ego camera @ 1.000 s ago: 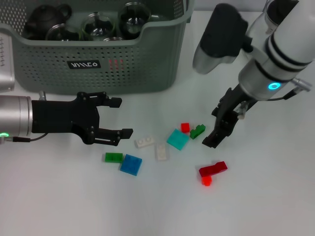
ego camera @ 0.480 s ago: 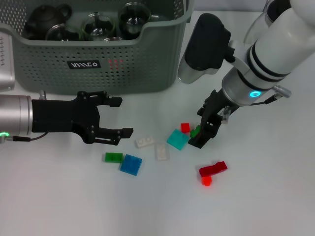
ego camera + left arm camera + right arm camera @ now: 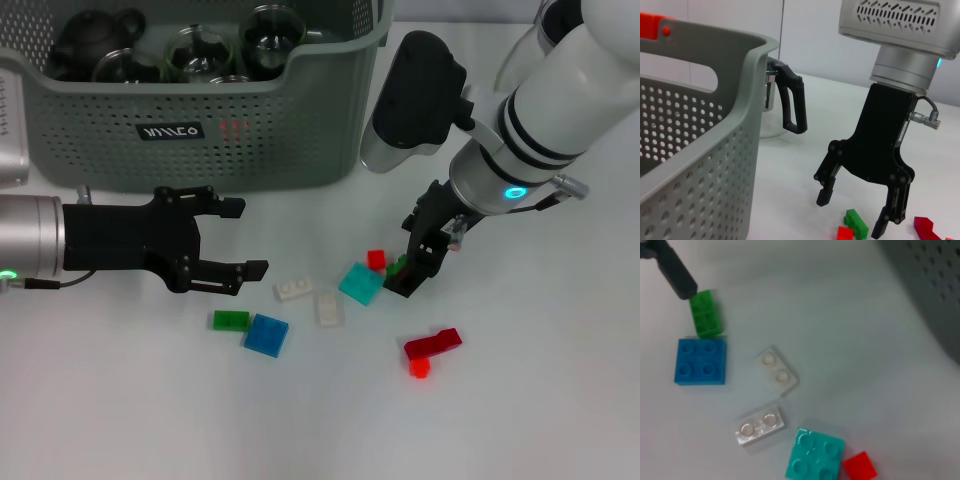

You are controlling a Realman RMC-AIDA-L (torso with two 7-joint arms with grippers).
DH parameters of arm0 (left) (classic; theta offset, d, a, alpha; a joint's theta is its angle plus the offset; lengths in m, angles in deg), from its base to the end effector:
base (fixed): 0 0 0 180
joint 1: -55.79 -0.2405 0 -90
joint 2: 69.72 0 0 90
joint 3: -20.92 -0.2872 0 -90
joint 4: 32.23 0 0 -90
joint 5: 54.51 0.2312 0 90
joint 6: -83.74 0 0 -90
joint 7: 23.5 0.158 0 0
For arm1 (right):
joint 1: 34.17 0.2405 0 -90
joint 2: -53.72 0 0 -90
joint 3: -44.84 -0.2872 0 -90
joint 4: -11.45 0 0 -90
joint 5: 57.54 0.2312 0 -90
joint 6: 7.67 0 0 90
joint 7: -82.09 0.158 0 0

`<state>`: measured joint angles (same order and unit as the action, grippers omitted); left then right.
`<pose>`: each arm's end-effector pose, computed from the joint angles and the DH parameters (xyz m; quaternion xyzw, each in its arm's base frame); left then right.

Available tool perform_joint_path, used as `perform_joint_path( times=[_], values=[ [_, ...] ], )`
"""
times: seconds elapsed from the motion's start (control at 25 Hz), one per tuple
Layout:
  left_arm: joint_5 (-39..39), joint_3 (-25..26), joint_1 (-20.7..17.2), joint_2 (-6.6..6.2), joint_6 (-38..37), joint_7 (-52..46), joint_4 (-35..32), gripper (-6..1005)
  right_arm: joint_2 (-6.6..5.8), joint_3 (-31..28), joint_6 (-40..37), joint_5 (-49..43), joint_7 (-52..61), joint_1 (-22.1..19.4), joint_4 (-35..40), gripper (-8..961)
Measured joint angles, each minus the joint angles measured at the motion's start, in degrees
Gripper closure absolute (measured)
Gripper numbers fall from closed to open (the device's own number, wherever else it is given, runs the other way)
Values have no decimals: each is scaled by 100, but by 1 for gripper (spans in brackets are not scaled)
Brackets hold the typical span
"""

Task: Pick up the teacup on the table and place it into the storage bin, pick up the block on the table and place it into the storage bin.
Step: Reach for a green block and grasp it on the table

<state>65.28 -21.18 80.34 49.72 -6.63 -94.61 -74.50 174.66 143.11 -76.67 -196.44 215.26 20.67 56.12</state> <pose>-0.3260 0.3321 -0.0279 -0.9640 -0.1589 -0.1699 0.1291 0.1595 0.4142 -0.1501 -0.9610 0.1196 -0.2370 0.0778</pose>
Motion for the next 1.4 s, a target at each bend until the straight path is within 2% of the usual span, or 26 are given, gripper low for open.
perform_joint_path(
  times=[0.76, 0.96, 1.4],
  values=[
    [0, 0, -3, 9, 11, 0, 20, 127, 0, 160, 225, 30, 210, 12, -150, 69],
    [0, 0, -1, 9, 11, 0, 18, 127, 8, 226, 225, 30, 296, 10, -151, 237],
    [0, 0, -13, 9, 19, 0, 17, 127, -17, 248, 4, 28, 377, 16, -86, 511]
  ],
)
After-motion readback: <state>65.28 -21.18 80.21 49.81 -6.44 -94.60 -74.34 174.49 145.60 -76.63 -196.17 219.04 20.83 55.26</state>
